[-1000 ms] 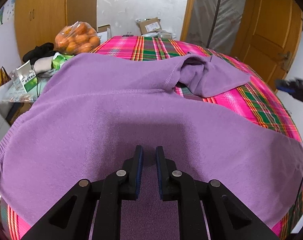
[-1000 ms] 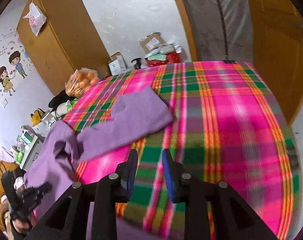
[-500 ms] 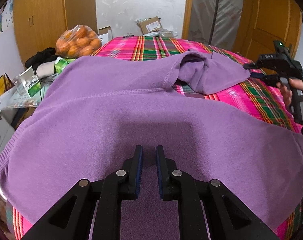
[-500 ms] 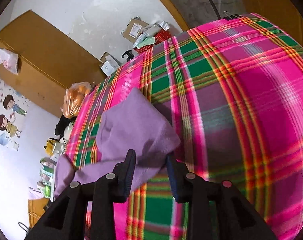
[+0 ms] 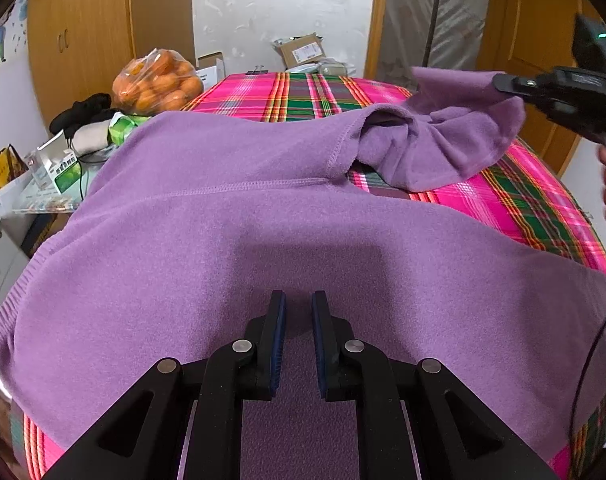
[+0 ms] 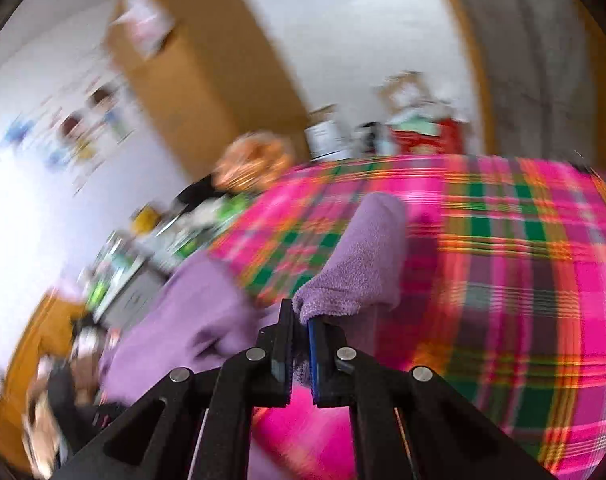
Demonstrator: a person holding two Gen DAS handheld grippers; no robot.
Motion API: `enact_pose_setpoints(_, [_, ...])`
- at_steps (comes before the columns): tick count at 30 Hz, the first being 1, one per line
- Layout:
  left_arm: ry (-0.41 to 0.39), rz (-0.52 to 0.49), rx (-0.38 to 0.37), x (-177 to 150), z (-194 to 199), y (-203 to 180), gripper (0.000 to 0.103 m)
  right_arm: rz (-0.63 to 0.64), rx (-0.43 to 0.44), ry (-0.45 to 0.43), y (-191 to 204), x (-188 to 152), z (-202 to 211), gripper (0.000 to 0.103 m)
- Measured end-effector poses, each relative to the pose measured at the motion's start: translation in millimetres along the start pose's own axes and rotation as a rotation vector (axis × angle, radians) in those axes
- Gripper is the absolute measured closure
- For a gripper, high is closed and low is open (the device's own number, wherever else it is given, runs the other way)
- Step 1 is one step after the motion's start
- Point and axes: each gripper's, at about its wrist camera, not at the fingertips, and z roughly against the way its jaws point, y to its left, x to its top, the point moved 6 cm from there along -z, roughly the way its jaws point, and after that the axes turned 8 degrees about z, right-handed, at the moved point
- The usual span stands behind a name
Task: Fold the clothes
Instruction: 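Move the right gripper toward the folded sleeve on the sweater, then grasp the folded sleeve cuff with the right gripper and pull it outward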
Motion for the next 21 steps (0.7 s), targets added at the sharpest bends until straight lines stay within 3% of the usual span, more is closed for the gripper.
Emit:
enact_pose_setpoints(3, [0.000, 0.005, -0.006, 0.4, 0.1, 0.4, 0.090, 0.108, 0.083, 0.133, 45.4, -26.0, -16.7, 0.093])
enact_pose_setpoints(5, [0.001, 0.009, -0.011, 0.8, 0.0, 1.6, 0.090, 0.125, 0.110, 0.211, 55.1, -44.2, -26.4, 0.092])
enact_pose_setpoints(8, [0.002, 0.017, -0.022, 1.5, 0.0, 3.3, 0.090, 0.109, 0.124, 0.261, 55.2, -61.9, -31.6, 0.084])
enact_pose_setpoints(13, [0.001, 0.016, -0.020, 0.6, -0.2, 2.7, 0.090, -0.066, 0.098, 0.139, 14.6, -43.6, -8.8, 0.076])
enact_pose_setpoints(15, [0.001, 0.012, -0.016, 0.3, -0.1, 2.5, 0.090, -0.145, 0.097, 0.101, 0.0, -35.2, -9.2, 0.070])
enact_pose_setpoints(21, [0.001, 0.011, -0.015, 0.3, 0.2, 3.2, 0.090, -0.331, 0.131, 0.041, -34.1, -16.3, -29.3, 0.067])
